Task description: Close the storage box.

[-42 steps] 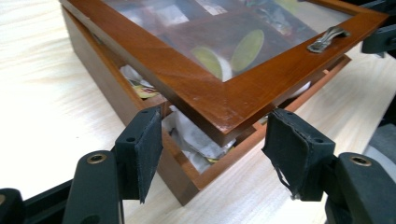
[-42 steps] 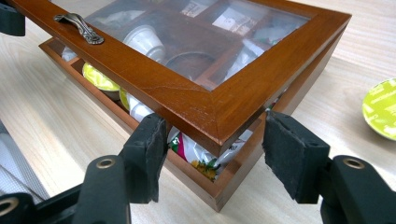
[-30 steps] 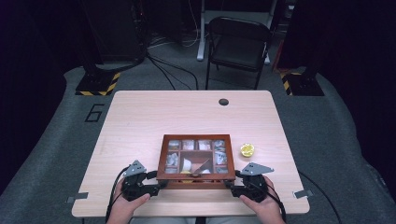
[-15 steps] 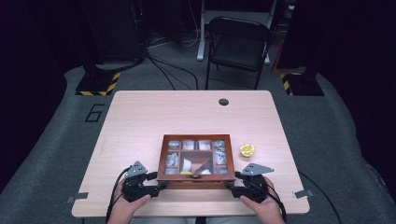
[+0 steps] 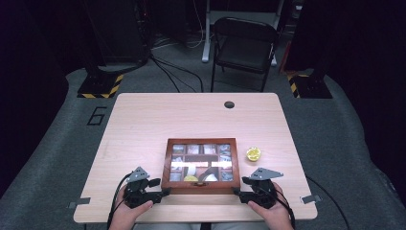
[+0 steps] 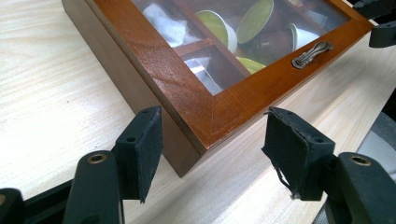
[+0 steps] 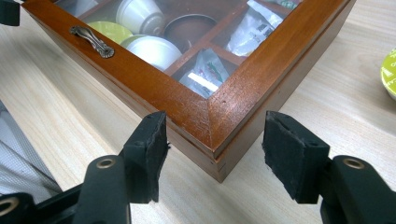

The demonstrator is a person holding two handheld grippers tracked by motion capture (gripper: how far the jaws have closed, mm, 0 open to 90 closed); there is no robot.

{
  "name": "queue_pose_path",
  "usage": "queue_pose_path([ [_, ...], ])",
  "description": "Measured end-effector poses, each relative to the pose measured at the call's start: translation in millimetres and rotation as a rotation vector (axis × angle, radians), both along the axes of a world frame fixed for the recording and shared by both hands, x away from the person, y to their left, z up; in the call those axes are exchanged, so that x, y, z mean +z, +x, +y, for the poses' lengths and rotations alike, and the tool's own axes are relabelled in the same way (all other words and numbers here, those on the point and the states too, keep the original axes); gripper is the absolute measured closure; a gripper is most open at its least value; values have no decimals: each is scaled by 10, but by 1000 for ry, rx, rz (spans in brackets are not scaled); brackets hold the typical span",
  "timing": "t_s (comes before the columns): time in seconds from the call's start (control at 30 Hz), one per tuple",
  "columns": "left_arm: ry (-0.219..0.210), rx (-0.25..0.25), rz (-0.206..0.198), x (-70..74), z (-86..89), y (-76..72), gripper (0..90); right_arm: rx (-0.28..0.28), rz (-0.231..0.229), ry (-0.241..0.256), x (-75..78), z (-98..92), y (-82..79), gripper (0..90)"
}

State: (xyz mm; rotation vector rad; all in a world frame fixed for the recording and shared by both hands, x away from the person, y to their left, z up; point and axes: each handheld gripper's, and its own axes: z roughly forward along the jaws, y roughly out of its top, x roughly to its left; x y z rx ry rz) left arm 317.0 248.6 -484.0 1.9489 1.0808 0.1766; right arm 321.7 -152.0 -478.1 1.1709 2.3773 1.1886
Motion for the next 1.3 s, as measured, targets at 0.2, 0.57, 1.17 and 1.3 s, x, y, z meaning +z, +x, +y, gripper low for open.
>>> queue_pose_path([
  [0.2, 4, 5, -24, 79, 32, 29, 360, -6, -11, 21, 29, 2, 8, 395],
  [0.57, -49, 88, -27, 230, 185, 180, 354, -47, -41, 57, 173, -113, 115, 386],
  [1.17, -42, 176, -21, 185, 395, 389, 347, -196, -63, 69, 191, -546, 321, 354],
  [1.3, -30, 183, -39, 136, 433, 403, 347, -204, -62, 59, 140, -578, 337, 353],
])
